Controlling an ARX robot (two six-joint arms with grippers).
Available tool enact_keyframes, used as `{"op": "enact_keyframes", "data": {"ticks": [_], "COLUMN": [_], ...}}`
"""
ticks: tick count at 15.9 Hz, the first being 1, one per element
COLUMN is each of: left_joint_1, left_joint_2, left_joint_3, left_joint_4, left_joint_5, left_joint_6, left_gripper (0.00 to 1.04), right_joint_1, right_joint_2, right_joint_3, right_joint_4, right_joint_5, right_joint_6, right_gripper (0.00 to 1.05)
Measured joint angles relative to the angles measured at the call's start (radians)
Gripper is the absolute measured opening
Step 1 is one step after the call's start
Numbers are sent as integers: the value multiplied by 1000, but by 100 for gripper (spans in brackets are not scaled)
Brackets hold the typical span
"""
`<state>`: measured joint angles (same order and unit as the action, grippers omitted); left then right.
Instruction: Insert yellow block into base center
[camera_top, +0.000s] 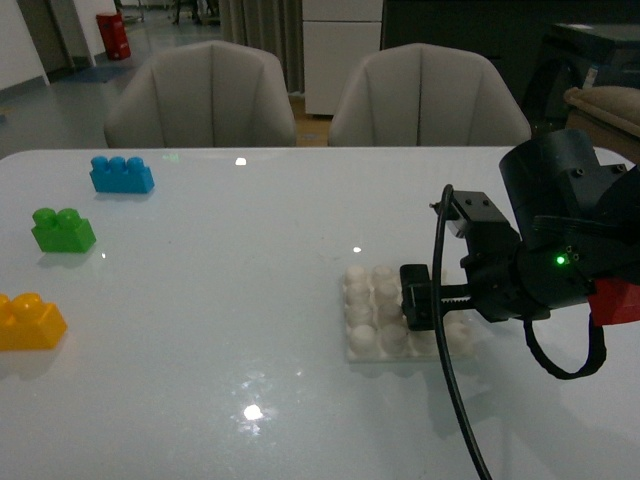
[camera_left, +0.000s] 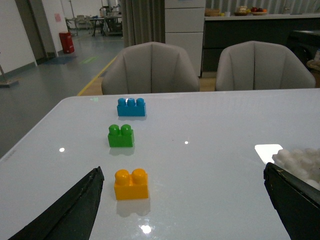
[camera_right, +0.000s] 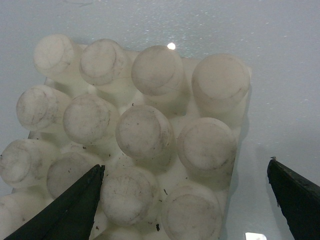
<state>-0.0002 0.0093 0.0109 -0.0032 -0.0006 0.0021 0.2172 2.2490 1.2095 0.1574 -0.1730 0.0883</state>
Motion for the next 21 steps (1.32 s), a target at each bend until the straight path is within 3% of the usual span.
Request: {"op": "enact_keyframes", "data": {"ticks": [12, 19, 20, 21], "left_joint_1": [0, 0, 0, 0], "left_joint_2": [0, 0, 0, 0], "left_joint_3": [0, 0, 0, 0], "left_joint_4": [0, 0, 0, 0], "left_joint_5": [0, 0, 0, 0], "left_joint_6": [0, 0, 0, 0], "left_gripper": [98, 98, 98, 98], "right_joint_1": [155, -21, -63, -168], "right_joint_2": [27, -327, -415, -718], "right_joint_3": [81, -162, -215, -392], "right_joint_4": [-53, 85, 116, 185], "right_joint_5": [11, -84, -97, -139], "right_joint_6": [170, 241, 262, 384], "right_gripper": [98, 98, 98, 98]}}
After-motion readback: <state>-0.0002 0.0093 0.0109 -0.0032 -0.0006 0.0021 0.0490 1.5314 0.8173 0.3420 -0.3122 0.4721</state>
